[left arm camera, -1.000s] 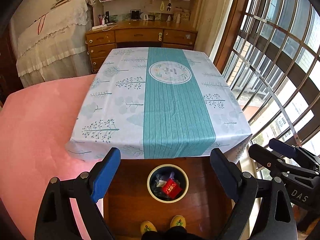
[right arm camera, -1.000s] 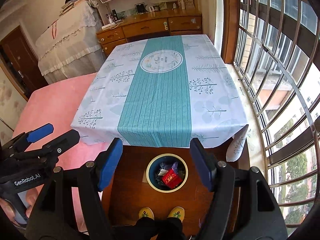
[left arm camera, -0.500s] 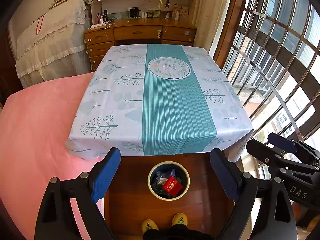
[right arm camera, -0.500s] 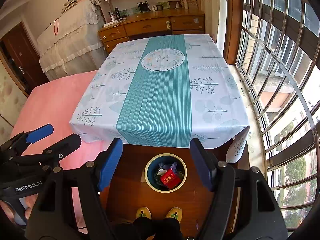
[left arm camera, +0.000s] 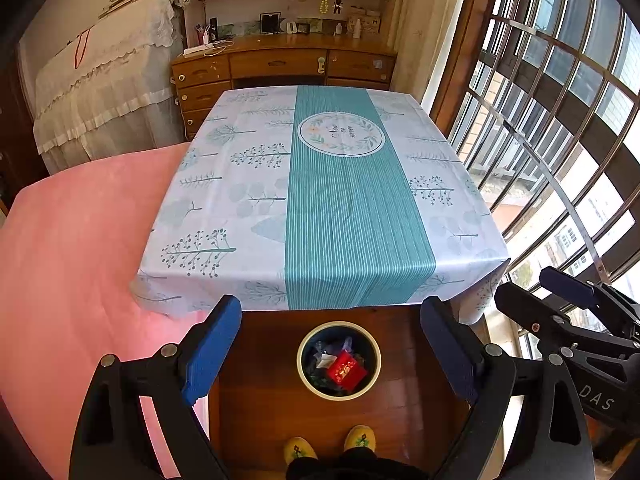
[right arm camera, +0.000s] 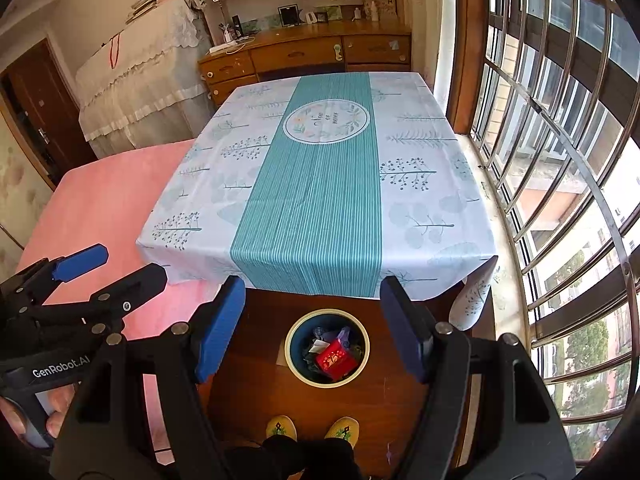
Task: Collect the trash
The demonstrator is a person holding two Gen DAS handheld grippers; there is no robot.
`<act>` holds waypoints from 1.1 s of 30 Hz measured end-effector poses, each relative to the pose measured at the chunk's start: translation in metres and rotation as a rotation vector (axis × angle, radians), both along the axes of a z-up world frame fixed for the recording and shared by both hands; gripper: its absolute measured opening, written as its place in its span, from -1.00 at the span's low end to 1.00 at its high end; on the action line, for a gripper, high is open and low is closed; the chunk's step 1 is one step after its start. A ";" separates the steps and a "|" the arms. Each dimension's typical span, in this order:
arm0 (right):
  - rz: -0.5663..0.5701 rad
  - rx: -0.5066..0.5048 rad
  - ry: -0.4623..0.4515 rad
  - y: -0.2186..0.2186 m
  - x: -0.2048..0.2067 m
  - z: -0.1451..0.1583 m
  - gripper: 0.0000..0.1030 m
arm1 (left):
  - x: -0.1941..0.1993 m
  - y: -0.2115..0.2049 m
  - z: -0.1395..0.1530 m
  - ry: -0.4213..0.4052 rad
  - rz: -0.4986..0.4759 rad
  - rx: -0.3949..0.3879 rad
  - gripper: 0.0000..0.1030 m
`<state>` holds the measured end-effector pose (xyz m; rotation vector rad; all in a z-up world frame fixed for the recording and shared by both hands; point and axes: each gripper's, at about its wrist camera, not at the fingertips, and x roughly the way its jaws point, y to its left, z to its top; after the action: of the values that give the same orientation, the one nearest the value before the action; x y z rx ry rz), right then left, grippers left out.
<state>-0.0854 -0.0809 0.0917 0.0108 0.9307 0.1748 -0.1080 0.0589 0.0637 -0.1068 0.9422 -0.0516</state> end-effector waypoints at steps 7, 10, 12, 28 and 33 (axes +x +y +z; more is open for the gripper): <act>-0.002 0.002 0.003 0.001 0.000 -0.001 0.31 | 0.001 0.003 -0.004 0.000 0.004 0.003 0.79; -0.003 -0.001 -0.001 0.002 -0.001 0.000 0.31 | 0.001 0.004 -0.004 -0.001 0.002 0.005 0.79; -0.002 -0.002 -0.003 0.002 -0.001 0.000 0.31 | 0.001 0.005 -0.004 -0.001 0.002 0.003 0.79; -0.010 -0.001 0.001 -0.009 0.004 -0.004 0.31 | -0.002 -0.002 -0.002 -0.018 0.004 0.006 0.79; -0.006 -0.002 -0.001 -0.010 0.005 -0.005 0.31 | 0.000 -0.002 -0.004 -0.007 0.017 0.007 0.79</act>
<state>-0.0807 -0.0913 0.0870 0.0121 0.9298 0.1685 -0.1084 0.0565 0.0596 -0.1079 0.9344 -0.0334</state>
